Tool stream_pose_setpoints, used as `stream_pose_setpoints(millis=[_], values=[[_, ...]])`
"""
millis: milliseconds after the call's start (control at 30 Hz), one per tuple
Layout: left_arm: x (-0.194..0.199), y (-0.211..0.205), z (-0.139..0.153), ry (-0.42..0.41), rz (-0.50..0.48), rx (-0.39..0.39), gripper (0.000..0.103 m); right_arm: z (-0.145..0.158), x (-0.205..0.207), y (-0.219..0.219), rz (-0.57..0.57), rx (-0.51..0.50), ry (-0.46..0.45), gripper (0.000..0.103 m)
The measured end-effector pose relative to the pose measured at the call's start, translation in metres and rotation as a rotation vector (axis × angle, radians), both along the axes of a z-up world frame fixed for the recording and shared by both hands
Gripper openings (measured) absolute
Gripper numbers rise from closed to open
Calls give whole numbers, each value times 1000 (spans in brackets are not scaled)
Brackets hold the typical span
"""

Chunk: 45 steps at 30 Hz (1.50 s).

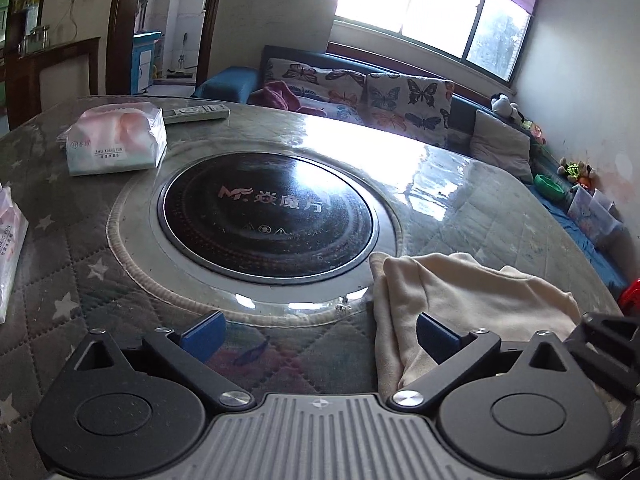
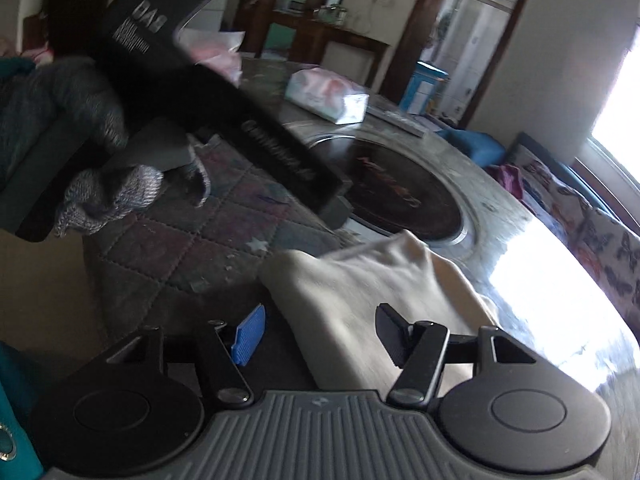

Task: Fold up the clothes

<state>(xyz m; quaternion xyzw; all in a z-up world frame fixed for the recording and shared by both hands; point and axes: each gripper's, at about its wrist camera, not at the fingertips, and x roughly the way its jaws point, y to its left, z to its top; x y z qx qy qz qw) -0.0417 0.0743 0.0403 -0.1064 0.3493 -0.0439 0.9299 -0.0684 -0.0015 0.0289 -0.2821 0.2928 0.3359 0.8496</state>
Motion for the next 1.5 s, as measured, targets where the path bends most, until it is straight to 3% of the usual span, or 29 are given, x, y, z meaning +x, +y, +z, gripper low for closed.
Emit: stream_pose_setpoints(millis=[200,367,633,867,1033,1133,1300,1400,1500], values=[[10,8,2,44,17,-137,103,-11,6,17,20,-40,0,41],[15,9,0,81,13,-254,103,-9,8,15,-10,-6,-3,17],[30,11,-14,185,50,-487,103,12,24,-14,-94,185,85,10],[42,3,-23,240,41,-599,100,31,32,-43,-128,298,104,9],[49,-1,-35,281,27,-727,87,35,33,-59,-127,347,111,9],[52,-1,-44,294,27,-788,70,32,33,-64,-120,357,126,9],[54,6,-58,321,39,-817,27,27,30,-64,-99,352,128,9],[53,10,-63,323,41,-818,20,24,26,-66,-94,353,132,12],[52,11,-61,306,27,-793,19,26,22,-71,-124,382,142,20]])
